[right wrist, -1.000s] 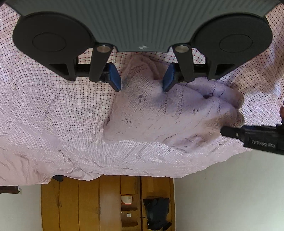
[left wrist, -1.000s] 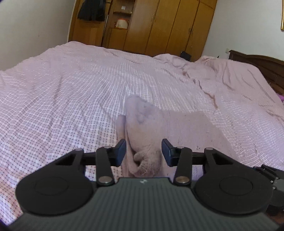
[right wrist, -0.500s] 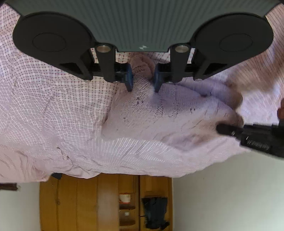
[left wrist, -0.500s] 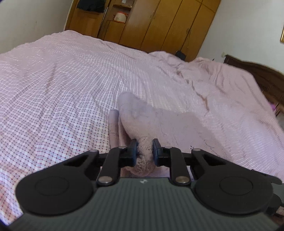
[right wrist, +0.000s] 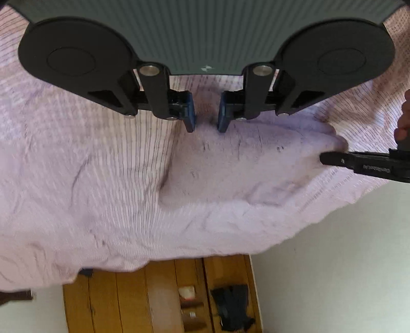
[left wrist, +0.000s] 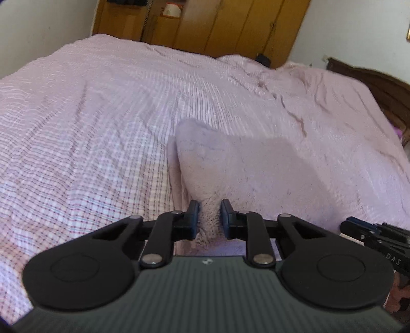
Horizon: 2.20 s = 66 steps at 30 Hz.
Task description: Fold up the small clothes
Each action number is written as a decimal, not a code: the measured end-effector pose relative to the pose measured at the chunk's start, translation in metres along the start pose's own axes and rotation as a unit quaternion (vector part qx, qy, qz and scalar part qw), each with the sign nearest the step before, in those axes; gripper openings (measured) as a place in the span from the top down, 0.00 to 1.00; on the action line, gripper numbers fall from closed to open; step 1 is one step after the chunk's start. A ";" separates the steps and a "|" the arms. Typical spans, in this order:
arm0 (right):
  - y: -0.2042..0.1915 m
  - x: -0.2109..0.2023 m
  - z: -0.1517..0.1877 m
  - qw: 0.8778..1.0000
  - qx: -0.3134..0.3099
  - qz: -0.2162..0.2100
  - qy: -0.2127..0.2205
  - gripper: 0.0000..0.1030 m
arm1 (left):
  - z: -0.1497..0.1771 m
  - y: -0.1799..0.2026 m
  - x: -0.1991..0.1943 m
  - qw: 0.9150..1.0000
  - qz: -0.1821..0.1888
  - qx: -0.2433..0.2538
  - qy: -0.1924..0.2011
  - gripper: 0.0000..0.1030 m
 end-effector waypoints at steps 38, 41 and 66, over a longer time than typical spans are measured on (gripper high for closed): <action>-0.042 0.071 -0.003 0.997 -0.050 -0.027 -0.044 0.83 | 0.010 0.031 0.050 0.993 -0.071 0.096 -0.027 0.80; -0.040 0.071 -0.002 0.997 -0.046 -0.032 -0.043 0.83 | 0.009 0.033 0.049 0.992 -0.072 0.102 -0.026 0.80; 0.048 0.029 -0.033 0.978 0.193 -0.073 -0.038 0.32 | 0.007 -0.018 0.023 0.997 0.002 -0.064 -0.033 0.42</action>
Point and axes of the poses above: each gripper's, at about its wrist camera, not at the fingertips, and x roughly the way its jaws point, y to its right, z to its underside, the point moved 2 cm from there along x, roughly the way its jaws point, and after that the axes turned 5 degrees about x, right-handed, at the moved point
